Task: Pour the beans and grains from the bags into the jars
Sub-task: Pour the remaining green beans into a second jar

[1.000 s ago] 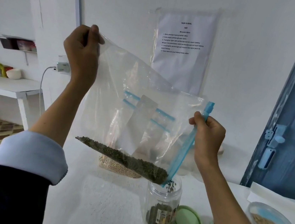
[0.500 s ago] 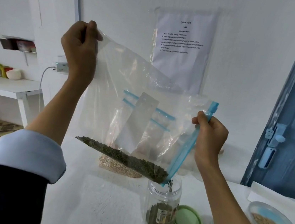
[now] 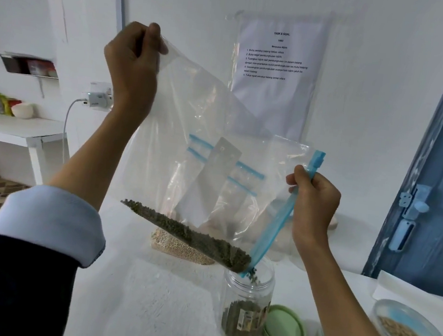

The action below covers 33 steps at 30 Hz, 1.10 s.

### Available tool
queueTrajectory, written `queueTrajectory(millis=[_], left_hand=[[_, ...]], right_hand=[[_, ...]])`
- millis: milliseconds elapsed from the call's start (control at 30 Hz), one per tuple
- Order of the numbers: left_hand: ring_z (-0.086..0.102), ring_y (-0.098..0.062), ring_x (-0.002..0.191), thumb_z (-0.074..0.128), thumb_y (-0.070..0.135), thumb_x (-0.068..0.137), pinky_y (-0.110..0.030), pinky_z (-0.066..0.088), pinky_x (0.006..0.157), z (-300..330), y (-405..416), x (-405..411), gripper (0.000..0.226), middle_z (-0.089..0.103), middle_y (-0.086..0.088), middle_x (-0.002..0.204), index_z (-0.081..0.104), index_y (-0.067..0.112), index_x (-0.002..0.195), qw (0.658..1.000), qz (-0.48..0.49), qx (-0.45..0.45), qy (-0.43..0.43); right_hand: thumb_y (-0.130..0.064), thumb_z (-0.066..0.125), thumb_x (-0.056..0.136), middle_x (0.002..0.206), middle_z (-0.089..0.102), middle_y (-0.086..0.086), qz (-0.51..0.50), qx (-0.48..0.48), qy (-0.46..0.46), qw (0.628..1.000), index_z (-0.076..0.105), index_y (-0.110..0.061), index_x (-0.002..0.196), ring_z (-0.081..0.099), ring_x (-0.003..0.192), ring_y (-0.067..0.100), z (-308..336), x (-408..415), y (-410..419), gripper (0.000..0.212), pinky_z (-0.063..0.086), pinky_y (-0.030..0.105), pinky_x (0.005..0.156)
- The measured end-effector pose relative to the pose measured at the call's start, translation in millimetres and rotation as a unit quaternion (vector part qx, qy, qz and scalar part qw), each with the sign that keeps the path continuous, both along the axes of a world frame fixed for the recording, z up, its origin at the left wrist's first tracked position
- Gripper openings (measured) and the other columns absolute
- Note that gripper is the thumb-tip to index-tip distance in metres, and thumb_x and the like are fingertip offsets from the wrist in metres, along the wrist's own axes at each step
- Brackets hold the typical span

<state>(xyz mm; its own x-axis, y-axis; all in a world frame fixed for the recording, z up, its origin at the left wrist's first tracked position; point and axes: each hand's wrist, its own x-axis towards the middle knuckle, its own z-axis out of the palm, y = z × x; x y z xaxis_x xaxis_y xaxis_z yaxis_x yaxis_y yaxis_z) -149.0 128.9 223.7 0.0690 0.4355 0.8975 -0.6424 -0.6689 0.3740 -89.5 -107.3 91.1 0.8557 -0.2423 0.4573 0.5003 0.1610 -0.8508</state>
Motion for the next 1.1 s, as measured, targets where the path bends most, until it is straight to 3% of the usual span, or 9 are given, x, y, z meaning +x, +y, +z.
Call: queueTrajectory(millis=[267, 367, 433, 700, 967, 1100], left_hand=[[0.041, -0.008, 0.054, 0.046, 0.029, 0.092, -0.024, 0.033, 0.057, -0.9, -1.2, -0.2, 0.032, 0.046, 0.015, 0.048, 0.051, 0.030, 0.060, 1.000, 0.022, 0.012, 0.000], [0.041, -0.017, 0.053, 0.046, 0.031, 0.092, -0.029, 0.033, 0.057, 0.8, -1.4, -0.2, 0.032, 0.044, 0.012, 0.051, 0.051, 0.030, 0.060, 0.999, 0.026, 0.021, 0.001], [0.040, -0.023, 0.052, 0.046, 0.031, 0.092, -0.032, 0.031, 0.055, 2.4, -1.2, 0.1, 0.032, 0.043, 0.009, 0.050, 0.051, 0.030, 0.061, 0.999, 0.023, 0.026, 0.002], [0.040, -0.023, 0.054, 0.046, 0.032, 0.092, -0.034, 0.033, 0.057, 3.6, 1.6, 1.9, 0.032, 0.043, 0.007, 0.051, 0.051, 0.030, 0.060, 0.999, 0.035, 0.026, -0.013], [0.042, -0.022, 0.056, 0.047, 0.031, 0.094, -0.034, 0.033, 0.056, 5.4, 2.8, -0.9, 0.032, 0.045, 0.015, 0.051, 0.052, 0.031, 0.062, 0.999, 0.031, 0.025, -0.037], [0.043, -0.025, 0.058, 0.047, 0.032, 0.093, -0.037, 0.034, 0.057, 4.8, 6.3, -0.8, 0.032, 0.046, 0.010, 0.055, 0.051, 0.032, 0.061, 0.998, 0.039, 0.025, -0.036]], right_hand=[[-0.021, 0.059, 0.092, 0.068, 0.063, -0.008, -0.011, -0.003, -0.022, 1.000, 0.061, -0.012, 0.071, 0.054, 0.059, 0.001, -2.8, -2.3, 0.9, 0.023, 0.044, 0.018, 0.066], [-0.022, 0.058, 0.093, 0.067, 0.063, -0.010, -0.008, -0.011, -0.018, 1.000, 0.063, -0.009, 0.074, 0.054, 0.055, -0.004, -3.4, -1.5, -0.1, 0.023, 0.044, 0.011, 0.061], [-0.022, 0.058, 0.092, 0.067, 0.063, -0.010, -0.025, 0.000, -0.013, 1.000, 0.063, -0.008, 0.074, 0.053, 0.055, -0.005, -4.8, -0.7, -0.9, 0.023, 0.043, 0.014, 0.062], [-0.024, 0.058, 0.093, 0.069, 0.062, -0.009, -0.033, 0.009, -0.020, 0.999, 0.064, -0.006, 0.081, 0.055, 0.060, -0.002, -4.5, 0.2, -2.6, 0.023, 0.044, 0.019, 0.069], [-0.023, 0.060, 0.093, 0.072, 0.064, -0.008, -0.008, -0.017, -0.010, 1.000, 0.066, -0.008, 0.080, 0.057, 0.067, 0.004, 1.3, 5.0, -2.1, 0.021, 0.043, 0.018, 0.070], [-0.023, 0.059, 0.093, 0.072, 0.064, -0.008, -0.020, -0.012, -0.015, 1.000, 0.067, -0.007, 0.082, 0.057, 0.067, 0.004, -1.6, 3.8, -0.3, 0.021, 0.043, 0.018, 0.068]])
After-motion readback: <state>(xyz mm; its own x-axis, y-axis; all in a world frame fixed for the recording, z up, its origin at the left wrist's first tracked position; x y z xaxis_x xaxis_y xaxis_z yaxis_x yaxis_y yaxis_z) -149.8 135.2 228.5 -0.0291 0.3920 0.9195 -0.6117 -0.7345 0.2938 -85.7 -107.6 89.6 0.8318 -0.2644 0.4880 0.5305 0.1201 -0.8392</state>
